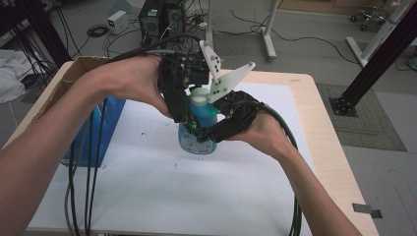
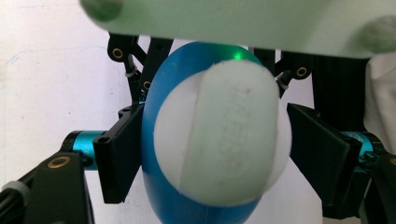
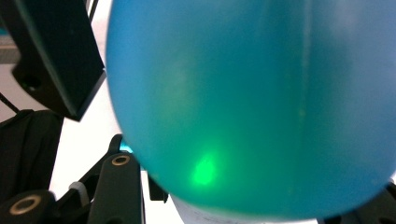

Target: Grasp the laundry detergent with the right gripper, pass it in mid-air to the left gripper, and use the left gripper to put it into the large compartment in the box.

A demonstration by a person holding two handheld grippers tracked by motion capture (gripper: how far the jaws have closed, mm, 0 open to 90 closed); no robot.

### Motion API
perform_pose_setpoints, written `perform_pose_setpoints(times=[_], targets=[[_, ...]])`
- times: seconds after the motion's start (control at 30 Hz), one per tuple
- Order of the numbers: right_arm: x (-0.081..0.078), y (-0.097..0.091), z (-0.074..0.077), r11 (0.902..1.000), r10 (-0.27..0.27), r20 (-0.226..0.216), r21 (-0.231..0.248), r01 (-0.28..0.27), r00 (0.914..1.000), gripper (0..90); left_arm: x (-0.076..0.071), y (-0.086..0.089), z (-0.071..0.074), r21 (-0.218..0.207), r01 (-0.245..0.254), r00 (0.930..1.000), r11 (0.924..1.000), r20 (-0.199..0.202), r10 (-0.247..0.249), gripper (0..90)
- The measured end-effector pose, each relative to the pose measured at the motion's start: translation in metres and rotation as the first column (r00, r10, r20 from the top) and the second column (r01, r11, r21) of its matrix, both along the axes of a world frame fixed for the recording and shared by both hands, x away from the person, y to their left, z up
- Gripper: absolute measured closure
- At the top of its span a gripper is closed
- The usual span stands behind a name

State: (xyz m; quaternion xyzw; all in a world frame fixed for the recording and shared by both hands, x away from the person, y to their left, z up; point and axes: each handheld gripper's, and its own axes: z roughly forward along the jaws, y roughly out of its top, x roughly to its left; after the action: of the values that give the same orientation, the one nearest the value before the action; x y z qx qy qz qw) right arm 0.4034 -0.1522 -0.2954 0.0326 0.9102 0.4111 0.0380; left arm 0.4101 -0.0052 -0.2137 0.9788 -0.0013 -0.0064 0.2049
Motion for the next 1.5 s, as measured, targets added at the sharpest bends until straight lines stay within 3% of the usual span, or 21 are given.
perform_pose_setpoints(times=[0.8,1.5], targets=[[0.0014,-0.0004,-0.0021,0.9999,-0.01,0.001,-0.006,0.01,1.0,47.4,0.0019,-0.0017,-0.003,0.034,-0.012,0.9997,0.9993,0.023,0.011,31.6],[0.0013,-0.0005,-0.0039,0.9998,-0.015,-0.014,-0.01,0.015,0.9998,47.3,0.0036,-0.0039,-0.0046,0.042,-0.012,0.9998,0.999,0.014,0.011,33.8]])
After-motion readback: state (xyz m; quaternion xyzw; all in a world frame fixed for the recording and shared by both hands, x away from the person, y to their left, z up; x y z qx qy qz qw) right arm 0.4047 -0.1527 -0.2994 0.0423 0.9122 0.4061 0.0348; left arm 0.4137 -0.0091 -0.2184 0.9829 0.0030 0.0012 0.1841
